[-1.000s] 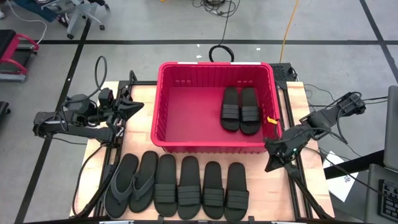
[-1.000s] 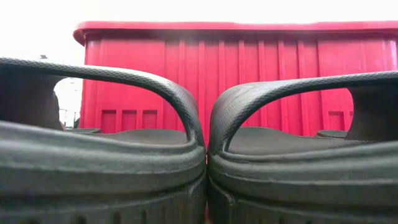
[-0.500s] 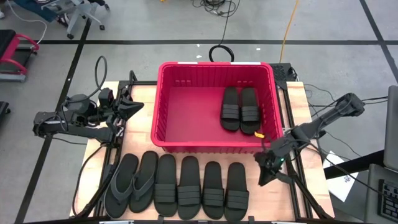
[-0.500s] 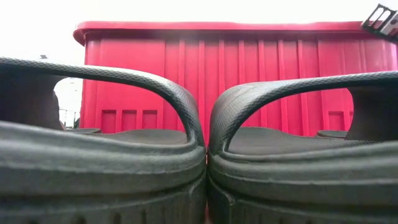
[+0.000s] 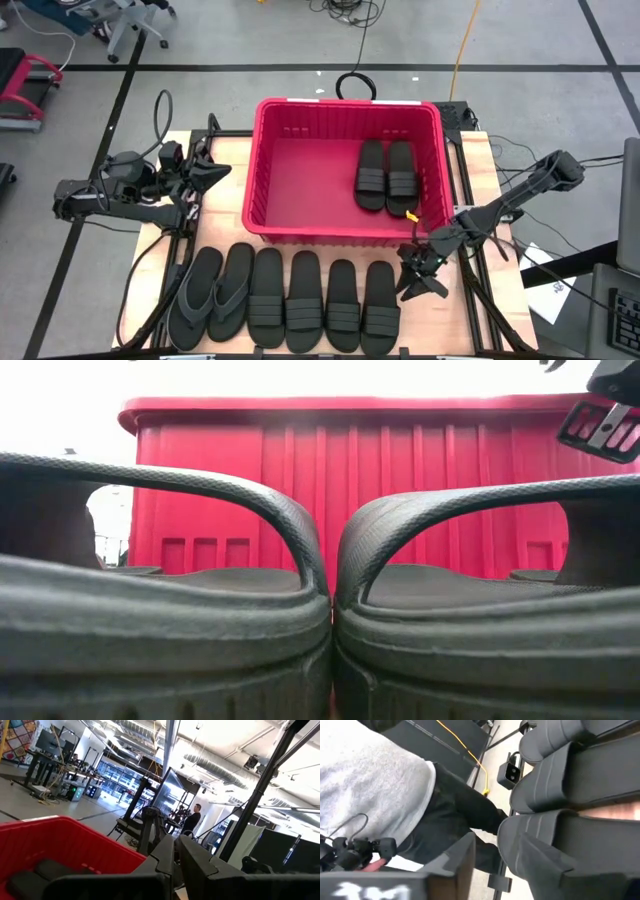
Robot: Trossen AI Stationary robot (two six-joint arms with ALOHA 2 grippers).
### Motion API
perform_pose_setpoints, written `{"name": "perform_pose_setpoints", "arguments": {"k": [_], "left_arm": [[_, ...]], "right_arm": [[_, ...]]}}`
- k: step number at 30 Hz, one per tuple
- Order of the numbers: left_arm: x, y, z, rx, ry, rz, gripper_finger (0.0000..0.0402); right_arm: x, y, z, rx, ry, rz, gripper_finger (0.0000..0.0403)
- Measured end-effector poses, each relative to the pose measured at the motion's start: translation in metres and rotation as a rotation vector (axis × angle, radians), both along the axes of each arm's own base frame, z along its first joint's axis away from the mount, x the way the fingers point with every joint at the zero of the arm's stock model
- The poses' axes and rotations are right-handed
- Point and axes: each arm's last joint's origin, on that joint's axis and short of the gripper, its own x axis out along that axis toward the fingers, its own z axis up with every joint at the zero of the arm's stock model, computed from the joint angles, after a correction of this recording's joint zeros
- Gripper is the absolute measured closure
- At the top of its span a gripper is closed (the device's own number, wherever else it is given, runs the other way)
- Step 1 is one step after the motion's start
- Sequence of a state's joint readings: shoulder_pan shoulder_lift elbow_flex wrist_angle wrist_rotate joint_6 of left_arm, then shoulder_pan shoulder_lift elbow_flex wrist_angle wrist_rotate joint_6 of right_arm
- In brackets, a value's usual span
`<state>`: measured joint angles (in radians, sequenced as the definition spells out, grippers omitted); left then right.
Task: Pick and place slides into bin
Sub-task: Put the black slide into the red container
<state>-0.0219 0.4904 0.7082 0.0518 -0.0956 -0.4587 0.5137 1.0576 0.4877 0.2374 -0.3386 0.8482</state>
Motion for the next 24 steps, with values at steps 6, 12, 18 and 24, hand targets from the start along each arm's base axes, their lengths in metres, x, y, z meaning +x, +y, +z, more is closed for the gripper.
{"name": "perform_pose_setpoints", "arguments": {"k": [6, 12, 18, 24], "left_arm": [[0.000, 0.000, -0.002, 0.001, 0.017, 0.000, 0.0376], [0.001, 0.000, -0.002, 0.001, 0.025, 0.000, 0.0376], [0.001, 0.000, -0.002, 0.002, 0.025, 0.001, 0.0376], [0.001, 0.000, -0.002, 0.009, 0.027, 0.003, 0.0376]], "right_arm": [[-0.001, 0.009, 0.007, -0.162, -0.041, 0.047, 0.0219], [0.004, 0.020, 0.040, -0.232, -0.113, 0.092, 0.0248], [-0.007, 0.039, 0.047, -0.294, -0.039, 0.206, 0.0265], [-0.001, 0.051, 0.030, -0.356, -0.001, 0.194, 0.0251]]}}
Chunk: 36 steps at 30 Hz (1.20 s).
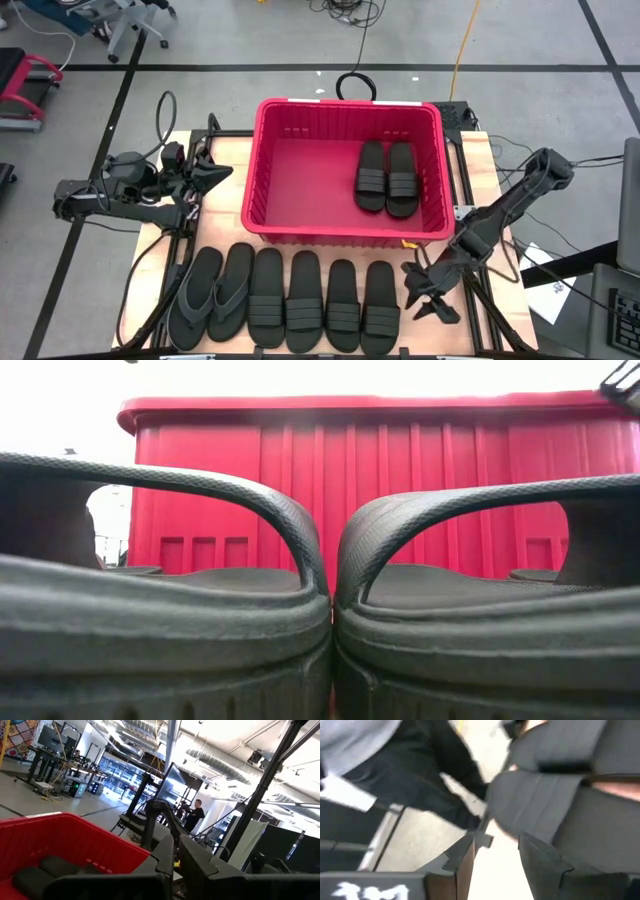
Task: Pick and place slides into bin
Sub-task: Put the black slide into the red container
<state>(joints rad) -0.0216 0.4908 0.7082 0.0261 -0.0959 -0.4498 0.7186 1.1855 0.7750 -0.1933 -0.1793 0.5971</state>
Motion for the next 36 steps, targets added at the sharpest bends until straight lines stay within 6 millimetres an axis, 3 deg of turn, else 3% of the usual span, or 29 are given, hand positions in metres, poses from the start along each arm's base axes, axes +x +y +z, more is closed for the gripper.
{"name": "perform_pose_setpoints", "arguments": {"k": [7, 12, 16, 24, 30, 33, 36], "left_arm": [[0.000, 0.000, 0.000, 0.002, 0.001, 0.000, 0.0376], [0.000, 0.000, 0.000, 0.003, 0.001, -0.014, 0.0376], [0.000, -0.002, 0.000, 0.011, 0.000, -0.064, 0.0376], [0.000, -0.004, 0.000, 0.025, 0.000, -0.120, 0.0376], [0.000, -0.004, 0.000, 0.021, 0.000, -0.122, 0.0376], [0.000, -0.004, 0.000, 0.024, 0.000, -0.121, 0.0376], [0.000, -0.004, 0.000, 0.022, 0.000, -0.121, 0.0376]], "right_arm": [[0.024, 0.010, -0.027, -0.018, 0.034, -0.064, 0.0202], [0.031, 0.009, -0.055, -0.088, 0.188, -0.129, 0.0159], [0.039, 0.011, -0.065, -0.075, 0.202, -0.160, 0.0130], [0.061, 0.024, -0.083, 0.063, 0.176, -0.192, 0.0120], [0.068, 0.034, -0.101, 0.187, 0.261, -0.142, 0.0162], [0.068, 0.034, -0.100, 0.203, 0.271, -0.141, 0.0229], [0.066, 0.034, -0.094, 0.205, 0.265, -0.149, 0.0331]]}}
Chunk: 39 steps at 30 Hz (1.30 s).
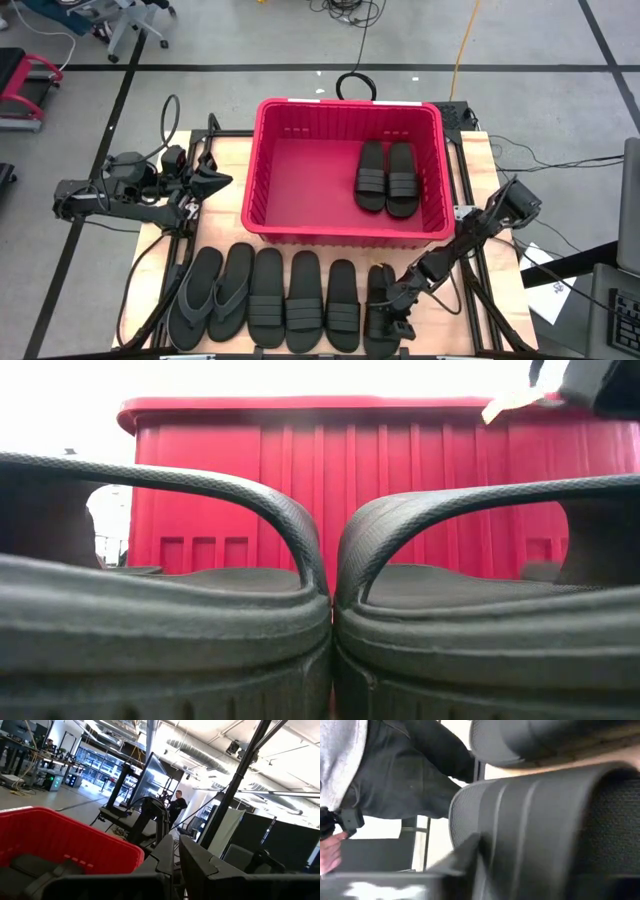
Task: Pick and place slides into bin
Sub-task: Put the black slide into the red container
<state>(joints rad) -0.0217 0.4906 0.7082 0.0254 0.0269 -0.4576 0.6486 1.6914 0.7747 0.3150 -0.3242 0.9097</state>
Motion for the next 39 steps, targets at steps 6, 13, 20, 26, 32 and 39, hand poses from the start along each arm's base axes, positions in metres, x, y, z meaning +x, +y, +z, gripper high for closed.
{"name": "perform_pose_setpoints", "arguments": {"k": [6, 13, 20, 26, 32, 39], "left_arm": [[0.000, 0.000, 0.000, 0.000, 0.000, 0.000, 0.0376], [0.000, 0.000, 0.000, -0.052, 0.002, -0.014, 0.0376], [0.000, 0.000, 0.000, -0.110, 0.005, -0.030, 0.0376], [0.000, 0.000, 0.000, -0.123, 0.006, -0.034, 0.0376], [0.000, 0.000, 0.000, -0.112, 0.005, -0.030, 0.0376], [0.000, 0.000, 0.000, 0.005, 0.000, 0.000, 0.0376]], "right_arm": [[-0.002, -0.005, 0.022, 0.013, -0.054, -0.034, 0.0387], [-0.011, -0.003, 0.065, 0.136, -0.129, 0.020, 0.0396], [-0.012, 0.010, 0.130, 0.115, -0.169, 0.079, 0.0398], [-0.009, 0.004, 0.191, 0.010, -0.146, 0.140, 0.0398], [-0.003, -0.041, 0.260, -0.183, -0.281, 0.032, 0.0398], [-0.005, -0.134, 0.328, -0.625, -0.599, -0.433, 0.0398]]}}
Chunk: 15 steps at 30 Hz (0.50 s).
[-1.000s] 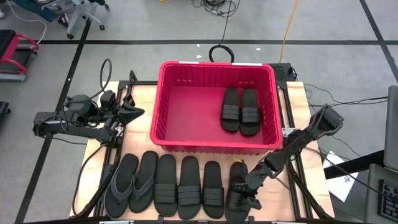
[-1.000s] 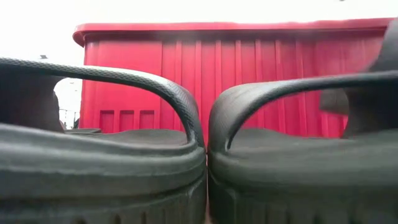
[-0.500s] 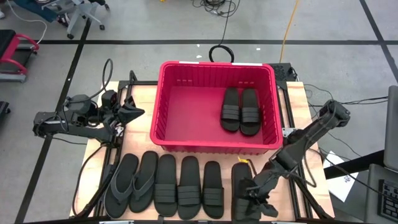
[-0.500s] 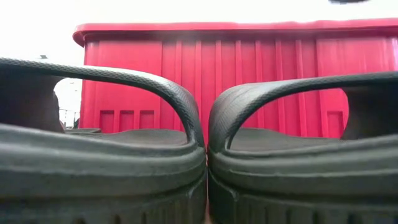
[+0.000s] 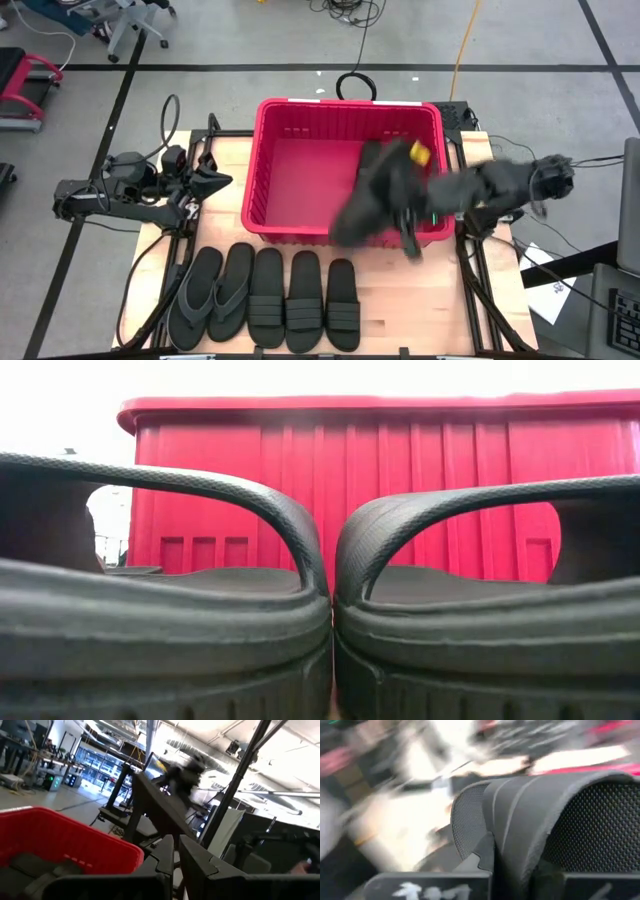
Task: Pick and place slides into bin
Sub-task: Put the black slide into the red container
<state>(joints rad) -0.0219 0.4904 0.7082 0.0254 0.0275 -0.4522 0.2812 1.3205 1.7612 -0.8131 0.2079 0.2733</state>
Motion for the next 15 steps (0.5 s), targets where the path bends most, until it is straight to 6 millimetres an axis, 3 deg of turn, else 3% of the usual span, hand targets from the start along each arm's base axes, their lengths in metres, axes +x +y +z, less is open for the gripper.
{"name": "perform_pose_setpoints", "arguments": {"k": [5, 11, 15], "left_arm": [[0.000, 0.000, 0.000, 0.005, 0.000, 0.003, 0.0376], [0.000, 0.000, 0.000, 0.013, 0.000, 0.005, 0.0376], [0.000, 0.000, 0.000, 0.042, 0.000, 0.012, 0.0376]], "right_arm": [[-0.020, -0.065, 0.014, -0.075, -0.027, -0.258, 0.0398], [-0.032, -0.137, -0.004, -0.041, 0.170, -0.376, 0.0398], [-0.026, -0.181, -0.022, 0.068, 0.237, -0.275, 0.0398]]}}
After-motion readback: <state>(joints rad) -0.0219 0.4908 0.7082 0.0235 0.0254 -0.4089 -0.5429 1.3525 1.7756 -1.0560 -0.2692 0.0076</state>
